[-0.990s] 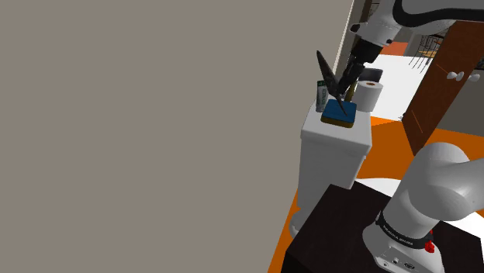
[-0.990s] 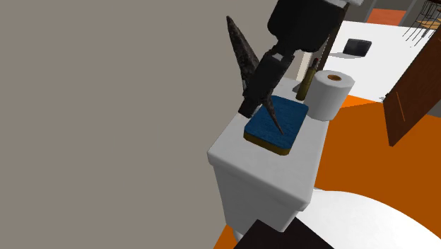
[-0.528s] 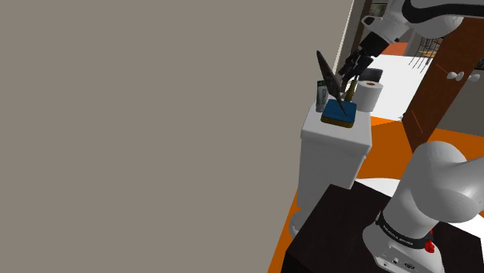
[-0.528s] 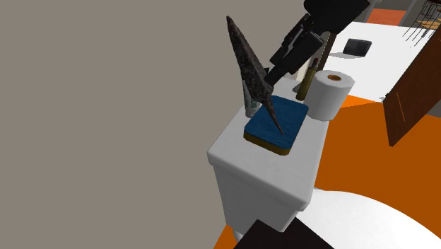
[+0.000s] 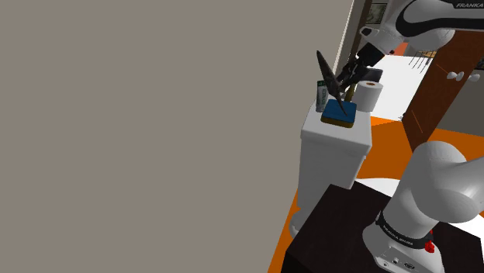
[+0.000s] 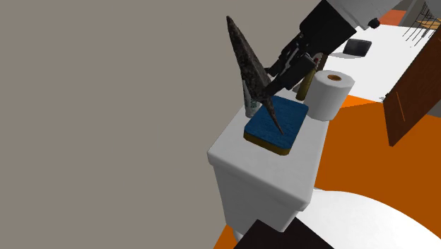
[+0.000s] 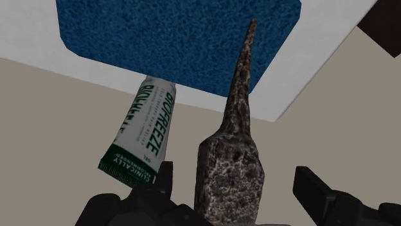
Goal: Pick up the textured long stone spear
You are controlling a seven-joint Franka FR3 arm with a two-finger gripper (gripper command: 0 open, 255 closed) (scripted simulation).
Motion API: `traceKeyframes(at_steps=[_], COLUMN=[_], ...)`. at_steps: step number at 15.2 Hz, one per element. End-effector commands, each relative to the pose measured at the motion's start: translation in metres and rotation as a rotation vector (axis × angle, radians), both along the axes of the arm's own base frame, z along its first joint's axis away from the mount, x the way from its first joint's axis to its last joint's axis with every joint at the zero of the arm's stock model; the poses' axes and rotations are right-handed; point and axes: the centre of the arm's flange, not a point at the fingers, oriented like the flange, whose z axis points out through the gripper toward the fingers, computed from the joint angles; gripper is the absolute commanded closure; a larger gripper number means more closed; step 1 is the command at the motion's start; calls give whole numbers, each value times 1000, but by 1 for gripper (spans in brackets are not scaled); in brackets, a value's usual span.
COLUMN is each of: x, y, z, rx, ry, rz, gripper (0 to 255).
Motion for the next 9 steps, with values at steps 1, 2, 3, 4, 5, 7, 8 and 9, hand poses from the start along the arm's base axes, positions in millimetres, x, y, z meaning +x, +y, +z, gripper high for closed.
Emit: traceKeyframes(at_steps=[1,2,3,4,5,7,8,9], x=[0,0,0,0,0,0,0,0], y=[1,0,1,1,1,1,1,1], z=[-4,-4,-4,-4,-4,-4,-4,-4], rx=[0,0,0,0,0,0,0,0], ry=[0,0,0,0,0,0,0,0], rz=[0,0,0,0,0,0,0,0], gripper=[0,0,255,255,255,255,255,255])
